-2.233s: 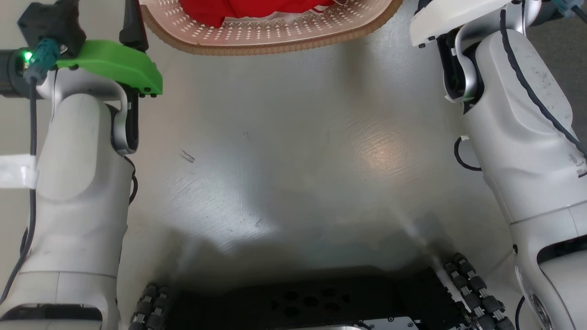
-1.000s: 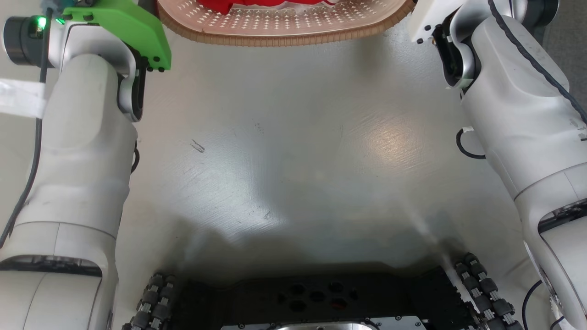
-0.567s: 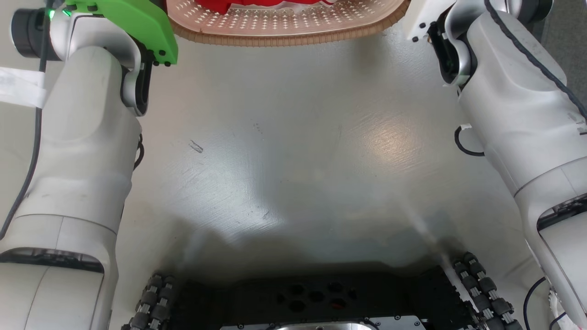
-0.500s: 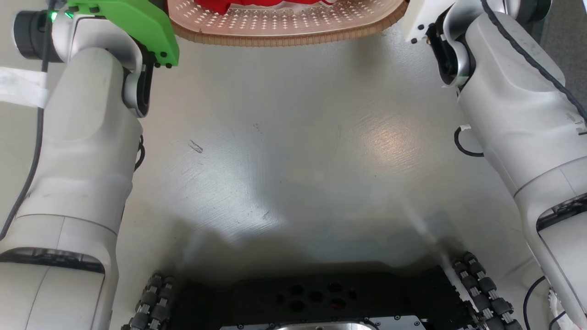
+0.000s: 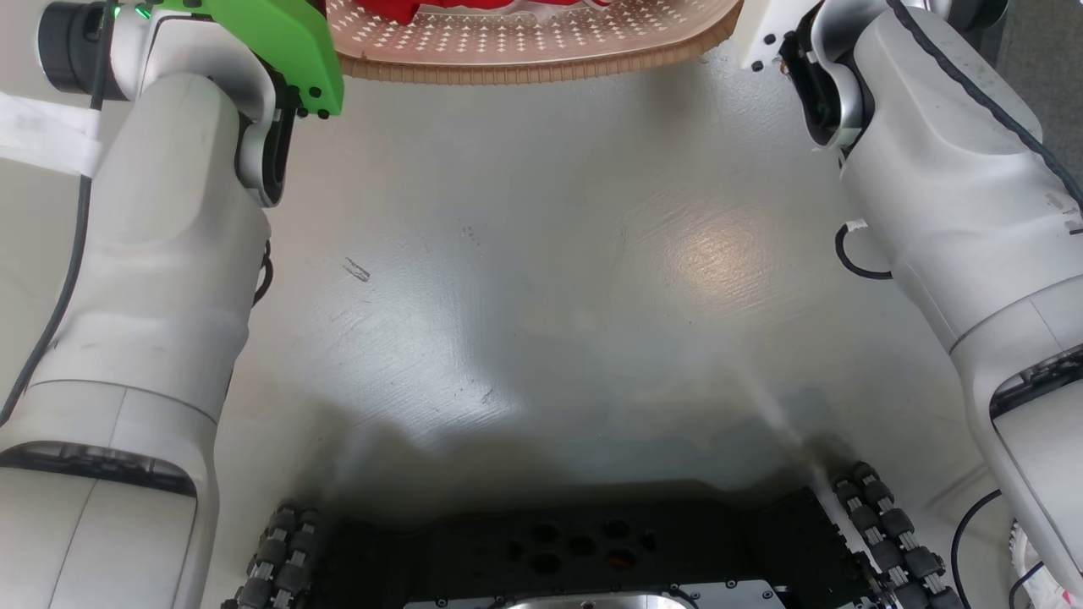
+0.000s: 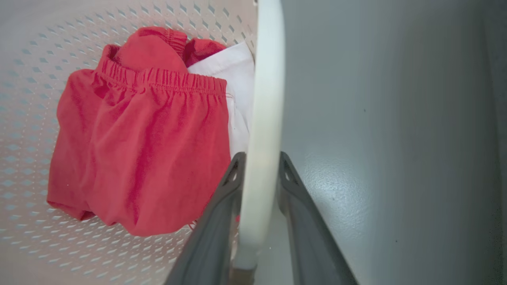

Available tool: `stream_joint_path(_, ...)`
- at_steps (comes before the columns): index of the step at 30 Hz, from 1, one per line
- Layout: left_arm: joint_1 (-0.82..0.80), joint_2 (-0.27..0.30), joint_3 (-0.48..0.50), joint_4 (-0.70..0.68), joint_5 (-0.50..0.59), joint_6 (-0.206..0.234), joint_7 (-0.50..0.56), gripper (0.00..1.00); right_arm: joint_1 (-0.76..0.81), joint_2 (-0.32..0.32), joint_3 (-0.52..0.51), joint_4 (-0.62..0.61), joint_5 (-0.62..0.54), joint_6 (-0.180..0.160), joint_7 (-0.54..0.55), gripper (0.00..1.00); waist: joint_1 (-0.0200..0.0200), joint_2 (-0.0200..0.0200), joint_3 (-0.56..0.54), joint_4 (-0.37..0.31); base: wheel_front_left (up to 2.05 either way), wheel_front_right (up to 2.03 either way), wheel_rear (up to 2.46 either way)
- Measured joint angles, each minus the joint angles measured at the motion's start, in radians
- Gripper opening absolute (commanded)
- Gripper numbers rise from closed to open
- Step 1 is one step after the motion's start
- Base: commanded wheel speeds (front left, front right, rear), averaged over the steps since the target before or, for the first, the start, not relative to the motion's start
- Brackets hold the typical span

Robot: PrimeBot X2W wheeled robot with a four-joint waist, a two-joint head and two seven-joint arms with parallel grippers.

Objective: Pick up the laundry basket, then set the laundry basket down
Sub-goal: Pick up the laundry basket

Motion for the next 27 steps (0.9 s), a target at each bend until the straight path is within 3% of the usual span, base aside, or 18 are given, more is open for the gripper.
stream_joint_path(2,0.0,0.0,-0.01,0.003,-0.017,0.0,0.004,0.0,-0.002,0.0,0.008,0.004,0.005,0.0,0.009,0.19,0.0,0.0,0.001,-0.001,0.0,0.0,0.0)
stream_joint_path(3,-0.001,0.001,-0.015,0.006,-0.023,0.0,0.005,0.0,-0.003,0.0,0.011,0.006,0.009,0.0,0.009,0.0,0.0,0.0,0.001,-0.001,0.0,0.0,0.0)
stream_joint_path(27,0.032,0.001,-0.084,0.074,-0.095,0.01,-0.038,0.0,0.049,0.002,0.066,0.045,0.1,-0.01,-0.041,0.0,0.0,0.0,-0.082,-0.005,0.0,0.0,0.0)
